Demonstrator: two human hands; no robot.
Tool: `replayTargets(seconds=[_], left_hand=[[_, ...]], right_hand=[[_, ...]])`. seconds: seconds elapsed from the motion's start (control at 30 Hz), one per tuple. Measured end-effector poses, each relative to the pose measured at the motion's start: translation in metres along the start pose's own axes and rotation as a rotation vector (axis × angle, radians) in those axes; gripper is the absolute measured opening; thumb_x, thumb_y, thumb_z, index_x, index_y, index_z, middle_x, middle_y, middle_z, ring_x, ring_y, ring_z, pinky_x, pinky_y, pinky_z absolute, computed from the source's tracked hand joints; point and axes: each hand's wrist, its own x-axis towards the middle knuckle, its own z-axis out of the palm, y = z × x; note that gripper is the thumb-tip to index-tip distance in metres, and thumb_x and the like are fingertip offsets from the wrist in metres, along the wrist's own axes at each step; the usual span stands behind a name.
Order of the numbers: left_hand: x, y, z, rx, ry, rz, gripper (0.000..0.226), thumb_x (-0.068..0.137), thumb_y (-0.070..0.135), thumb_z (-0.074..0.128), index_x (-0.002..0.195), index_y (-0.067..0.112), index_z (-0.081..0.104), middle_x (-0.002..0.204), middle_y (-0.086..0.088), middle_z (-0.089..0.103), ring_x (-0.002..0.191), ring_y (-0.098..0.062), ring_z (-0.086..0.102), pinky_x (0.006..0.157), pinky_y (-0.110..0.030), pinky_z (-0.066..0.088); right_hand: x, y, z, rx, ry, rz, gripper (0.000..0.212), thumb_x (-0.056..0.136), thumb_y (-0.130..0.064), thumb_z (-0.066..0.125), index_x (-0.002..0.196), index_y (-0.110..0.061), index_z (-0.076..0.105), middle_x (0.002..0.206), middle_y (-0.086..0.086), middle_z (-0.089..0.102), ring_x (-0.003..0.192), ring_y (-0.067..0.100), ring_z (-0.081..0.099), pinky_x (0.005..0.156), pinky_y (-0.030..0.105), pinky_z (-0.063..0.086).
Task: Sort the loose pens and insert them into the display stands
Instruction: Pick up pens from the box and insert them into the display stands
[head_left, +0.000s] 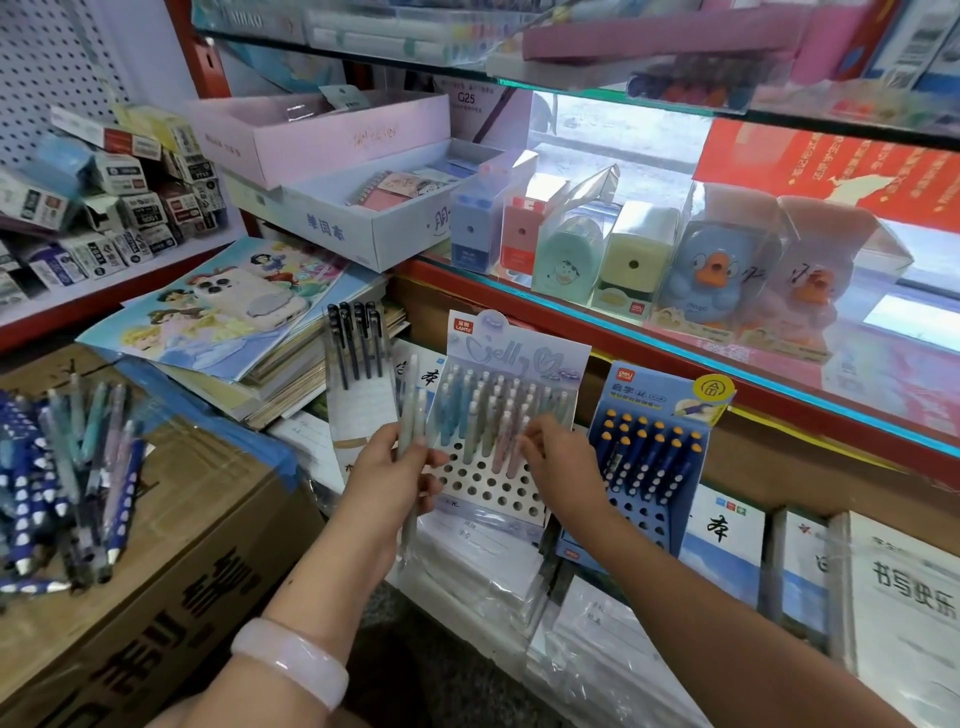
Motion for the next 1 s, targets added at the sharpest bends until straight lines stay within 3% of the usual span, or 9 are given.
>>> replayTargets(seconds=[0.2,0.33,0.47,0.6,0.7,0.77,0.87,0.93,1.0], left_hand=[[-0.003,0.002,-0.001,0.001,-0.04,0.023,0.018,0.098,0.014,0.043,0.105,0.016,0.059,0.074,-0.005,0.059,0.045,-0.008,0.044,0.042,-0.017,0.039],[-0.007,0.004,0.002,0.04,-0.098,0.037,0.021,0.097,0.007,0.042,0.091,0.008,0.062,0.077,-0.005,0.063,0.054,-0.009,0.046,0.051,-0.018,0.042],[-0.009,0.004,0.004,0.065,-0.181,0.04,0.02,0.096,0.005,0.043,0.099,0.004,0.063,0.082,-0.005,0.063,0.062,-0.011,0.049,0.059,-0.021,0.045],[-0.01,0.004,0.002,0.066,-0.203,0.035,0.023,0.096,0.003,0.041,0.104,0.01,0.062,0.088,-0.008,0.065,0.063,-0.011,0.05,0.055,-0.017,0.047],[-0.01,0.004,0.001,0.066,-0.202,0.013,0.023,0.097,0.004,0.041,0.101,0.013,0.062,0.091,-0.009,0.067,0.067,-0.013,0.057,0.058,-0.016,0.052],[-0.009,0.003,0.0,0.069,-0.172,0.002,0.021,0.097,0.006,0.042,0.103,0.011,0.062,0.094,-0.008,0.067,0.076,-0.015,0.062,0.067,-0.02,0.055],[-0.003,-0.001,-0.007,0.154,0.005,0.039,0.021,0.098,0.011,0.041,0.109,0.012,0.06,0.1,-0.006,0.064,0.094,-0.019,0.06,0.083,-0.032,0.05],[0.001,-0.002,-0.012,0.23,0.131,0.082,0.02,0.098,0.014,0.04,0.097,0.017,0.059,0.099,-0.005,0.062,0.099,-0.024,0.058,0.091,-0.04,0.046],[0.001,-0.001,-0.014,0.293,0.199,0.126,0.026,0.098,0.014,0.039,0.081,0.027,0.053,0.094,-0.005,0.061,0.098,-0.026,0.058,0.089,-0.041,0.046]], right_hand=[[0.003,-0.002,-0.01,-0.087,-0.099,0.046,0.02,0.095,-0.024,0.052,0.088,-0.007,0.061,0.079,0.009,0.067,0.072,0.022,0.063,0.072,0.04,0.054],[-0.004,-0.03,-0.028,0.159,-0.075,0.017,0.034,0.096,-0.029,0.05,0.064,-0.02,0.058,0.065,0.004,0.065,0.058,0.019,0.061,0.06,0.027,0.053],[-0.003,-0.062,-0.035,0.548,-0.237,0.092,0.022,0.095,-0.03,0.051,0.08,-0.018,0.063,0.074,0.005,0.061,0.064,0.018,0.056,0.065,0.032,0.051],[0.003,-0.069,-0.031,0.675,-0.296,0.191,0.017,0.093,-0.024,0.055,0.092,-0.01,0.065,0.077,0.003,0.062,0.067,0.016,0.053,0.07,0.035,0.046],[0.005,-0.07,-0.031,0.696,-0.305,0.2,0.016,0.092,-0.021,0.056,0.091,-0.007,0.064,0.074,0.001,0.062,0.067,0.014,0.054,0.069,0.03,0.048],[0.008,-0.07,-0.034,0.717,-0.278,0.191,0.015,0.093,-0.018,0.055,0.092,-0.005,0.063,0.074,0.002,0.062,0.069,0.015,0.057,0.067,0.025,0.051],[0.015,-0.063,-0.041,0.74,-0.143,0.177,0.009,0.092,-0.014,0.054,0.092,-0.008,0.06,0.079,0.005,0.066,0.073,0.015,0.063,0.073,0.026,0.055],[0.019,-0.056,-0.043,0.66,-0.01,0.11,0.005,0.092,-0.013,0.055,0.091,-0.009,0.059,0.077,0.003,0.066,0.069,0.009,0.063,0.073,0.026,0.055],[0.021,-0.051,-0.042,0.466,0.094,-0.007,0.002,0.091,-0.014,0.057,0.089,-0.012,0.057,0.072,-0.004,0.061,0.061,0.001,0.058,0.067,0.018,0.052]])
